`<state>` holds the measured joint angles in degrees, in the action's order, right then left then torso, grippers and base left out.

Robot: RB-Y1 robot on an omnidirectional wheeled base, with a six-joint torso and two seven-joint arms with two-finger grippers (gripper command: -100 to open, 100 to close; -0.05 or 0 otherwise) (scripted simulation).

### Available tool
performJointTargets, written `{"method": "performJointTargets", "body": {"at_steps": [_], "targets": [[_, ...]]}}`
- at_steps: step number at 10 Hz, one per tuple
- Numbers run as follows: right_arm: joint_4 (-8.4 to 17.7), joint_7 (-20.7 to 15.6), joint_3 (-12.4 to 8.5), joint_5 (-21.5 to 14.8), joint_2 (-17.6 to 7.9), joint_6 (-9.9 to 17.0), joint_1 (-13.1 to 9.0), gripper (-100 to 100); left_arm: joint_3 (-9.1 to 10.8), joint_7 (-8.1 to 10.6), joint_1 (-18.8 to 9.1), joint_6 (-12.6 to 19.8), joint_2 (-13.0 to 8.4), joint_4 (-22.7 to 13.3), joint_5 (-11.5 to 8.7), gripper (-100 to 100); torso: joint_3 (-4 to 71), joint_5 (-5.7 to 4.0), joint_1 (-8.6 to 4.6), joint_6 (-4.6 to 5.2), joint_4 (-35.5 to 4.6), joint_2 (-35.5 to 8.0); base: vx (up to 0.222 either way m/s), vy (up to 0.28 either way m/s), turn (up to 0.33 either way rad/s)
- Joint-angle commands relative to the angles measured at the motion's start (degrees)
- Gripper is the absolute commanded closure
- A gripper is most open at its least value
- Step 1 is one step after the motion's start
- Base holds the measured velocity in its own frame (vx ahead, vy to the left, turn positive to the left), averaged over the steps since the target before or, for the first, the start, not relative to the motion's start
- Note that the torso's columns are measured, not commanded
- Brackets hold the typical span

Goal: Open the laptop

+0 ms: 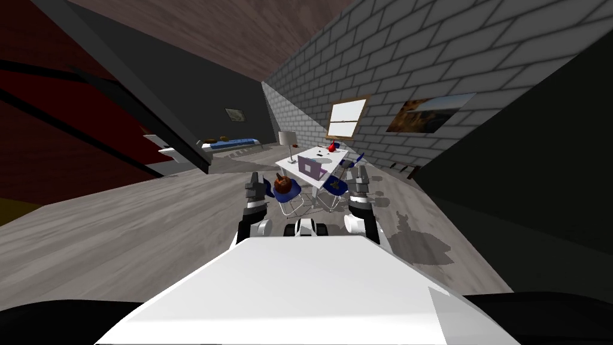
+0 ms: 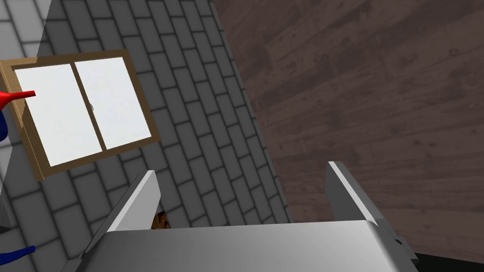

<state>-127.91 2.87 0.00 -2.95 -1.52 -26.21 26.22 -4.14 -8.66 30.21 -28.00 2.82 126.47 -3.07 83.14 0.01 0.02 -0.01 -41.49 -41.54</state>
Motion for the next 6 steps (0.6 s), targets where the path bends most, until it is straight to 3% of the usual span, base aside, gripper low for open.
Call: {"method": "performJointTargets", "body": {"at_steps": [1, 6], "targets": [[0.88, -1.50, -0.36, -1.69, -3.56, 0.63, -0.32, -100, 0.00, 0.00, 0.00, 0.00, 0.00, -0.01, 0.00, 0, 1.12, 0.01, 0.02, 0.01, -0.56, -0.54, 0.001, 0.018, 0.040], [3.41, -5.62, -1.60, -6.59, -8.94, 2.39, -1.37, -100, 0.00, 0.00, 0.00, 0.00, 0.00, -0.01, 0.00, 0, 1.44, 0.00, 0.00, 0.01, -0.79, -0.73, 0.007, 0.021, 0.067]]}}
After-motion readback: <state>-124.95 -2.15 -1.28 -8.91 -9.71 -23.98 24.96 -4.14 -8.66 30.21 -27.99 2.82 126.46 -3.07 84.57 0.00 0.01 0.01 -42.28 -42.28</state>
